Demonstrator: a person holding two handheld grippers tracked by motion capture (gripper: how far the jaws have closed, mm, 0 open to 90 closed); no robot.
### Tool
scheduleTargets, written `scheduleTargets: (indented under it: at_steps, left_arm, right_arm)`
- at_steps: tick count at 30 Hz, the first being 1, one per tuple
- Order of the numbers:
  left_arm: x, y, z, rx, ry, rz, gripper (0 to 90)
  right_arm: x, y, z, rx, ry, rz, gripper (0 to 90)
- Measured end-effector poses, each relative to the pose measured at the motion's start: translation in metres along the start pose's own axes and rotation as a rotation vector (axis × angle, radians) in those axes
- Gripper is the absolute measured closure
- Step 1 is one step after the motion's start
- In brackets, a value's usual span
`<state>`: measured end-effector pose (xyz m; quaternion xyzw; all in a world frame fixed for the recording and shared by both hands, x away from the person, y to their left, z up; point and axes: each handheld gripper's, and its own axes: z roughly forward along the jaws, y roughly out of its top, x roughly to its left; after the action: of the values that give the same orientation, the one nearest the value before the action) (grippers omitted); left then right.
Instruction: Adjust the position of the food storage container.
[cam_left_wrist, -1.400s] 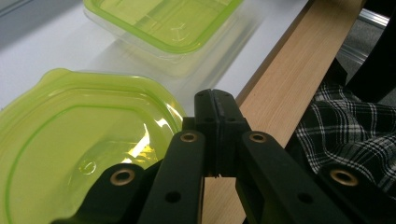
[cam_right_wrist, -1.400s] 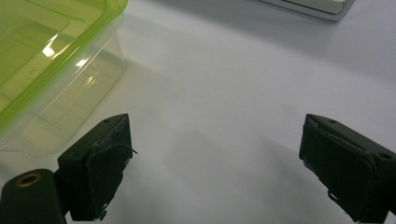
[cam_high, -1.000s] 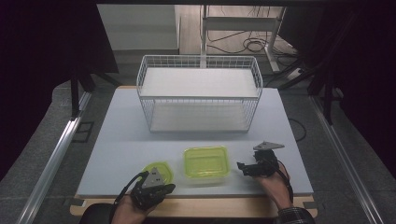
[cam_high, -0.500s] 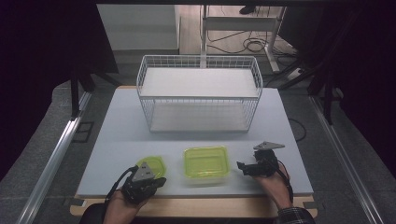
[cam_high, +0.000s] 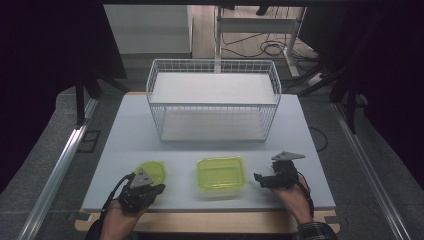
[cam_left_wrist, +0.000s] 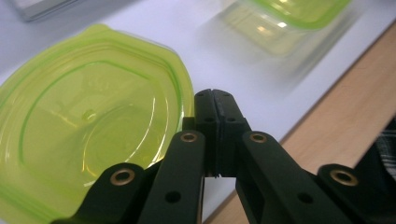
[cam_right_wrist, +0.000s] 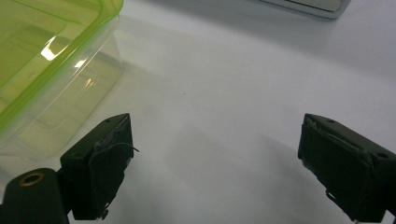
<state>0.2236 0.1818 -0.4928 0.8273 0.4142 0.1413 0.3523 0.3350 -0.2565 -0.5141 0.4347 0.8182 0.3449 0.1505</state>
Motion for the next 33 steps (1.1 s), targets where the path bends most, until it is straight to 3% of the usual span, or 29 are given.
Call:
scheduleTargets:
  at_steps: [15, 23, 29, 33]
  left_arm:
    - [0.028, -0.01, -0.005, -0.001, 0.071, -0.075, 90.0]
    - [0.042, -0.009, -0.004, -0.021, 0.07, -0.093, 90.0]
    - [0.042, -0.009, -0.002, -0.017, 0.071, -0.094, 90.0]
    - [0.035, -0.008, -0.001, -0.027, 0.048, -0.084, 90.0]
  right_arm:
    - [0.0, 0.0, 0.0, -0.004, -0.004, 0.0, 10.9]
    - [0.0, 0.0, -0.001, -0.005, -0.004, -0.007, 11.6]
    - [0.001, 0.0, -0.001, -0.009, -0.005, -0.015, 12.3]
    - [0.001, 0.001, -0.002, -0.013, -0.003, -0.016, 12.9]
